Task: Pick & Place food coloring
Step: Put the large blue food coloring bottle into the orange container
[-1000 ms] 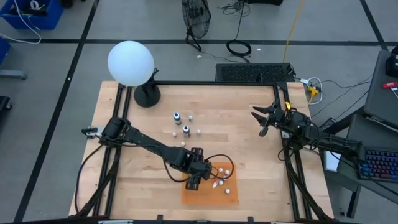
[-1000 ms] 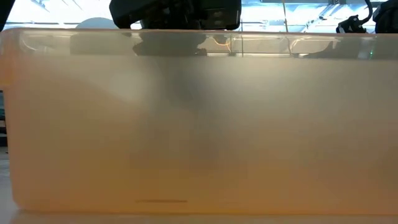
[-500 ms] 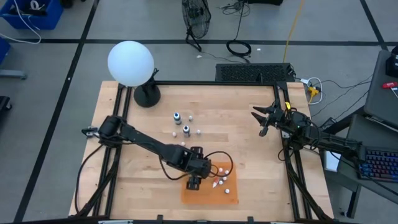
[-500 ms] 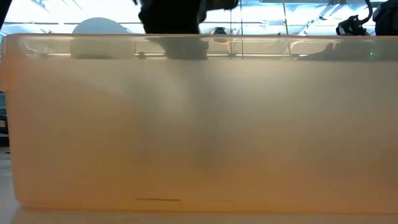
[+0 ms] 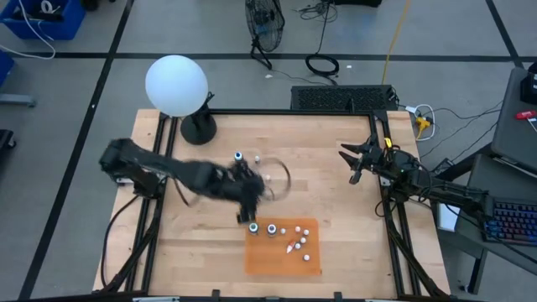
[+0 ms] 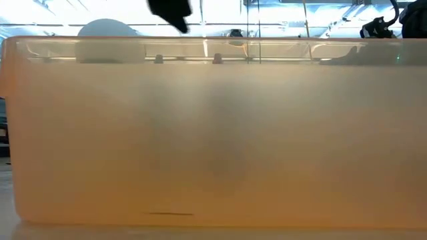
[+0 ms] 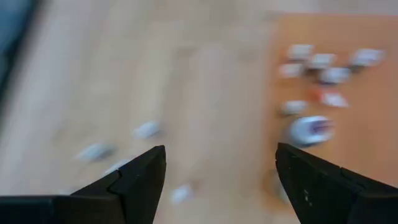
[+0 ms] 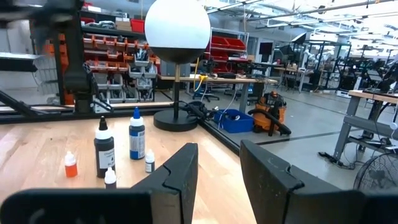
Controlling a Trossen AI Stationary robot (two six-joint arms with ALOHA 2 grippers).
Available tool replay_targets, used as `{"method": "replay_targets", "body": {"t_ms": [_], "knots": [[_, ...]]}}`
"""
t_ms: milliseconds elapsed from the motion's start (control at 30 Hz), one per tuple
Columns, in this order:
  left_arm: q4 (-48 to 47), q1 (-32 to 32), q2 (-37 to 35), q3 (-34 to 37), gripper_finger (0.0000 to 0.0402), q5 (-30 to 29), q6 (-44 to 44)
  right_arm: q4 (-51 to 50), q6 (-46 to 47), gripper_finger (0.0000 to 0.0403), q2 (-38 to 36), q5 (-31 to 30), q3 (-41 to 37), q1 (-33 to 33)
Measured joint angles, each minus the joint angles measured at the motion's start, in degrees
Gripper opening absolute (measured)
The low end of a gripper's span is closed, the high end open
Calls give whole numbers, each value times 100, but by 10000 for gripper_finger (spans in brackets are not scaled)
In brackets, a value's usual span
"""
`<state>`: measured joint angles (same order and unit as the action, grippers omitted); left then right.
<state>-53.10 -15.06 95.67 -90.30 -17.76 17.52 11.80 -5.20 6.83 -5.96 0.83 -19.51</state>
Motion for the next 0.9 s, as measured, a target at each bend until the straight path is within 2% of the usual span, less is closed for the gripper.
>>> {"method": "replay_targets", "body": {"t_ms": [67, 200, 367, 533, 667, 900], "knots": [[-473, 304, -354, 0, 297, -221, 349, 7, 1, 110, 0, 0, -1, -2], [-1388, 1110, -865, 0, 298, 94, 965, 6, 0, 110, 0, 0, 0, -1], [-1987, 2171, -959, 0, 298, 287, 867, 2, -1, 110, 0, 1, -1, 0], [-1912, 2725, -500, 0, 300, 324, 312, 1, -1, 110, 0, 0, -1, -2], [-1884, 2818, -11, 2, 297, 353, -200, 10, 1, 110, -1, 0, -1, -2], [-1881, 2832, 799, 4, 298, 381, -502, 4, 0, 110, -2, 0, 0, -1]]}}
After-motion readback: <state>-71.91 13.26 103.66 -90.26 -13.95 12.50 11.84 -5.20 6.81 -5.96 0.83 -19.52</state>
